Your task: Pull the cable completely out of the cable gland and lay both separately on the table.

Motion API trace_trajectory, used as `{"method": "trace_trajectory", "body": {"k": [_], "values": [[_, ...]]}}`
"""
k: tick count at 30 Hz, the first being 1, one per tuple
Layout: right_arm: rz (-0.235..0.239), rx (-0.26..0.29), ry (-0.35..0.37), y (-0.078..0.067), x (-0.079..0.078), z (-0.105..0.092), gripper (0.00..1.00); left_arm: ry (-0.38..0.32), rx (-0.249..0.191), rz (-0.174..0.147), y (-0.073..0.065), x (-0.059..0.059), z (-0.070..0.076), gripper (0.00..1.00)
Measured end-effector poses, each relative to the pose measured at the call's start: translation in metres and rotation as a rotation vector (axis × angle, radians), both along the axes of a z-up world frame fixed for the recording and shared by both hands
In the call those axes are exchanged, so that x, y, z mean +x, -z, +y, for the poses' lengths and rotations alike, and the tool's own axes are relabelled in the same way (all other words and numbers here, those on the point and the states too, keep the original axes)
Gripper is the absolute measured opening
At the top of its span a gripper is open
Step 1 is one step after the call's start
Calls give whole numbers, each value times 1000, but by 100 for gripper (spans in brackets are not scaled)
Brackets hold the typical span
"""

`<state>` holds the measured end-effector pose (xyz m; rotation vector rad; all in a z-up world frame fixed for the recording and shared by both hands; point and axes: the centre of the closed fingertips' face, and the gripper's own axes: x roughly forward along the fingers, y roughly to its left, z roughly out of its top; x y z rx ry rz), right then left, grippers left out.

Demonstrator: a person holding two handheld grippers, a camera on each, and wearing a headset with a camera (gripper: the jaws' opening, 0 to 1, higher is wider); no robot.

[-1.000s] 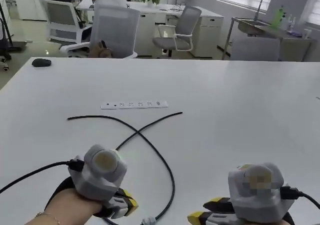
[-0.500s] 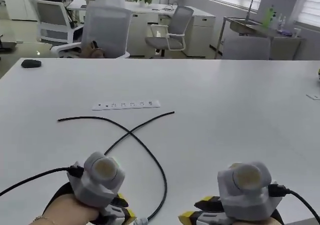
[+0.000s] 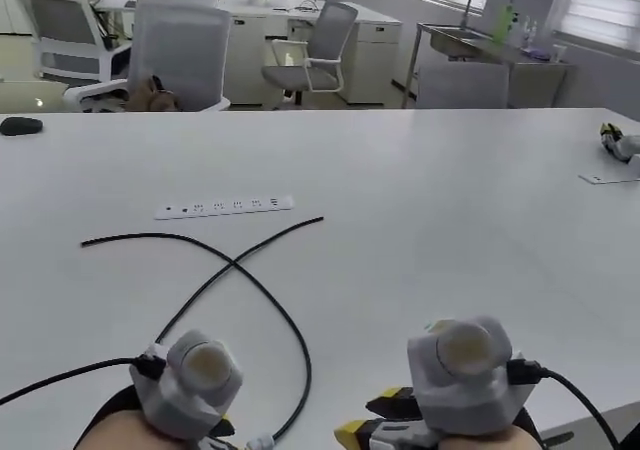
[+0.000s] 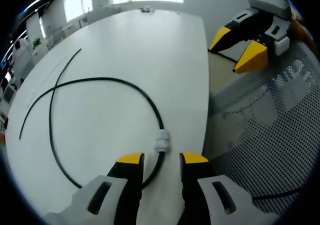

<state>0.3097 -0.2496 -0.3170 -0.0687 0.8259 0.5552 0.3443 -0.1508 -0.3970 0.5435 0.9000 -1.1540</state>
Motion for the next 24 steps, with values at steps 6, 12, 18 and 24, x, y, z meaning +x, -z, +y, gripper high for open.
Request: {"method": "trace_trajectory", "body": {"k": [6, 12, 18, 24], "values": [[1, 0, 3, 1, 0, -1, 30, 13, 12, -2, 5, -1, 2, 30], [2, -2, 7, 1, 0, -2, 30, 18, 6, 21, 14, -4, 0, 30], [1, 5, 14, 1, 0, -3, 30, 9, -13, 1, 15, 1, -12, 28], [10, 5, 11, 2, -1, -2, 30, 18, 0, -25, 19, 5, -18, 23]]}}
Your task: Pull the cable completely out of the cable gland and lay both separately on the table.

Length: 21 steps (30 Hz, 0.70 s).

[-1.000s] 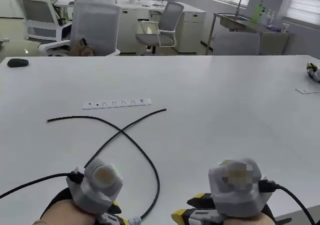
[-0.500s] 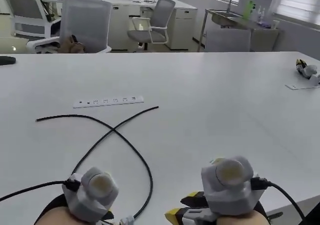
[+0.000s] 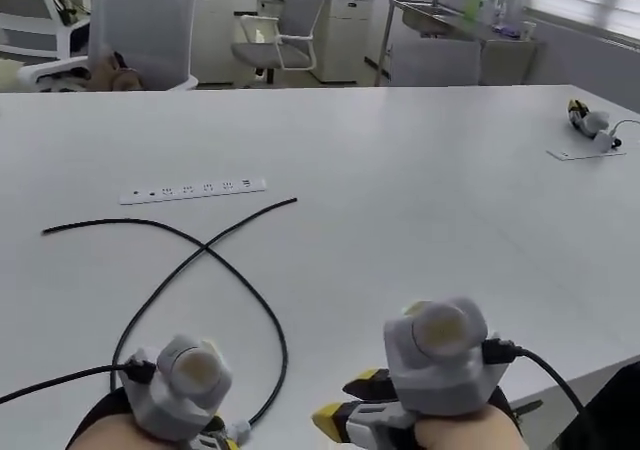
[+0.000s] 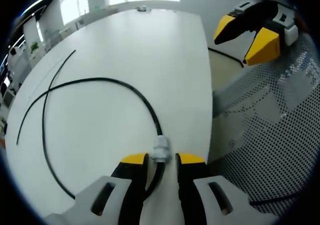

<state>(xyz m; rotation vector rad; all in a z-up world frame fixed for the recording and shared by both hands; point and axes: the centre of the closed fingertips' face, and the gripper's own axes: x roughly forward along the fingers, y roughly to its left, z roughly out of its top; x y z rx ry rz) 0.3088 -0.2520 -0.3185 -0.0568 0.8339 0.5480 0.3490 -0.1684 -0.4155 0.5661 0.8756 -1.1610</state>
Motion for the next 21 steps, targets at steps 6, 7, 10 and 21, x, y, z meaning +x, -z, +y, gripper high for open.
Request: {"method": "trace_trajectory", "body": {"k": [6, 7, 10, 21], "values": [[10, -11, -4, 2, -1, 0, 30, 8, -16, -41, 0, 6, -1, 18], [11, -10, -1, 2, -1, -1, 30, 14, -18, -46, 0, 6, -1, 18], [12, -8, 5, 2, -1, -1, 30, 11, -34, -24, -6, 5, 0, 18], [3, -7, 5, 0, 1, 0, 30, -46, -50, 54, -39, 10, 19, 18]]}}
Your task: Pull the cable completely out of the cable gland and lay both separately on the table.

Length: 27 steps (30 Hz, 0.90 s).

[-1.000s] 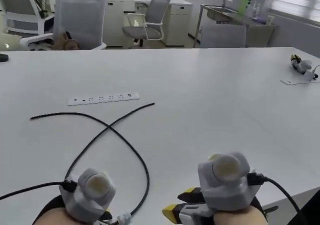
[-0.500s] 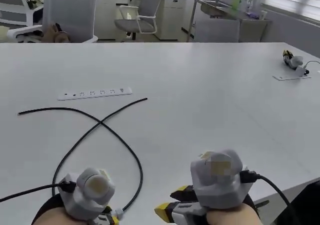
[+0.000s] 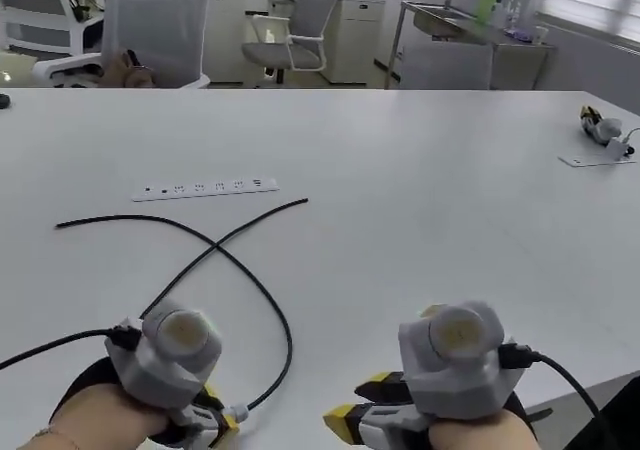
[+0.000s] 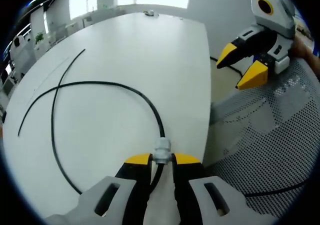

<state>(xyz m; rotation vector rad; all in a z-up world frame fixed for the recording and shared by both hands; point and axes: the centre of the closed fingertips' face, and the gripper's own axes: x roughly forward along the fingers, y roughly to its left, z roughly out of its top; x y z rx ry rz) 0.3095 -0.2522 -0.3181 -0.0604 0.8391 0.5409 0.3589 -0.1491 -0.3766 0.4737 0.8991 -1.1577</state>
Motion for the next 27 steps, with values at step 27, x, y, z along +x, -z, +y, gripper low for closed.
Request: {"method": "trace_trajectory", "body": {"k": [27], "values": [[29, -71, -220, -5, -8, 18, 30, -117, -107, -85, -78, -19, 63, 17]]}}
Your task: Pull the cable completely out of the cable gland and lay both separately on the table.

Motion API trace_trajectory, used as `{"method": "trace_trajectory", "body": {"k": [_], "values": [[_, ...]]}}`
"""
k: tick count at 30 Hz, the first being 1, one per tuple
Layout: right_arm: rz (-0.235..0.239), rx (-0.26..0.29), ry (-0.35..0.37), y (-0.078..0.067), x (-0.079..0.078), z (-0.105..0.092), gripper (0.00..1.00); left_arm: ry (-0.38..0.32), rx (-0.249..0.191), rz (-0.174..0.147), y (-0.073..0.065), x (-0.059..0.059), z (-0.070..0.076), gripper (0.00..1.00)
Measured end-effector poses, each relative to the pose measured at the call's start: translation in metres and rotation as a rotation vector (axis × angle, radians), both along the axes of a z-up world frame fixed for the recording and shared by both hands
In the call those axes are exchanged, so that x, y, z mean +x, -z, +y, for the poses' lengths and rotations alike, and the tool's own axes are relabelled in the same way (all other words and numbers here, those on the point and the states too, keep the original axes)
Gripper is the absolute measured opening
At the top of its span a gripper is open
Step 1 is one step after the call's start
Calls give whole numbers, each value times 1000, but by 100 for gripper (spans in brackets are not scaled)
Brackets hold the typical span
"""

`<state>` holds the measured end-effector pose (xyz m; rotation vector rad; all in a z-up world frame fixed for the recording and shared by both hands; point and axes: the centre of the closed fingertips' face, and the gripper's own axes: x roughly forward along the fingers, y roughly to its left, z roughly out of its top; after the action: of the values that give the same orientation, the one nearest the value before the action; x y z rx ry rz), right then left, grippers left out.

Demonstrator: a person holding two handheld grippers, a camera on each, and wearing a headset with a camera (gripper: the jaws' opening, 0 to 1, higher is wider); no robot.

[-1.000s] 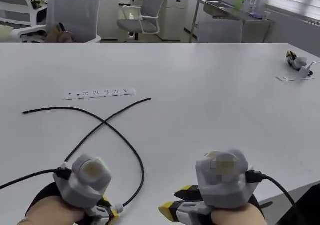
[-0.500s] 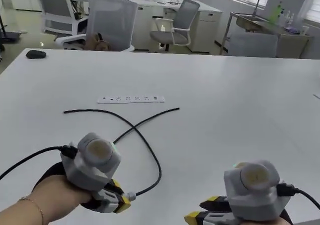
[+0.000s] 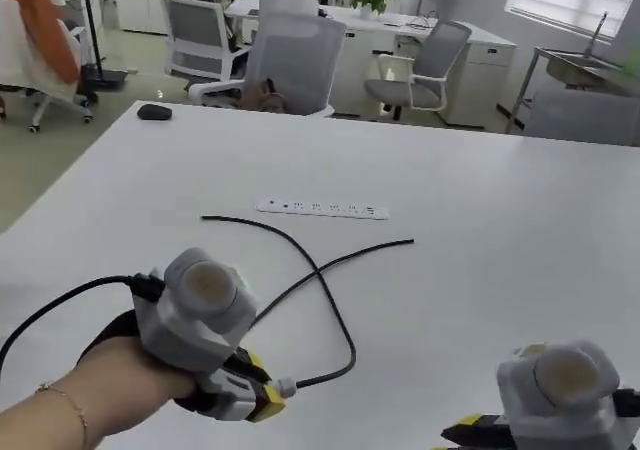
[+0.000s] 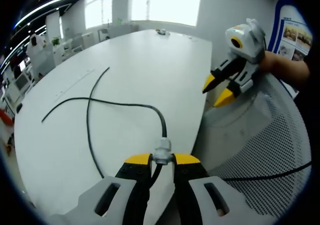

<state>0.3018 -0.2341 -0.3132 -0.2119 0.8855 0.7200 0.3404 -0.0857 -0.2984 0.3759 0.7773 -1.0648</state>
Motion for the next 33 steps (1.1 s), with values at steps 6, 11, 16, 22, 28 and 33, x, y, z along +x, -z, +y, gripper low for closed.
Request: {"method": "trace_trajectory", "body": {"k": [6, 11, 16, 22, 28, 33], "values": [[-39, 25, -170, -21, 19, 34, 27, 7, -10, 10, -3, -6, 8, 17], [-19, 56, -335, -24, 27, 74, 32, 11, -14, 18, -6, -7, 13, 17], [5, 51, -445, -20, 29, 98, 32, 51, 4, 2, -5, -9, 14, 17], [-3, 95, -578, -32, 30, 124, 30, 104, 9, -6, -4, -18, 15, 17], [7, 129, -726, -30, 17, 148, 22, 148, 13, -7, 5, -25, 11, 17], [52, 84, -824, -14, 1, 156, 21, 220, 9, -77, 3, -26, 1, 17]]}}
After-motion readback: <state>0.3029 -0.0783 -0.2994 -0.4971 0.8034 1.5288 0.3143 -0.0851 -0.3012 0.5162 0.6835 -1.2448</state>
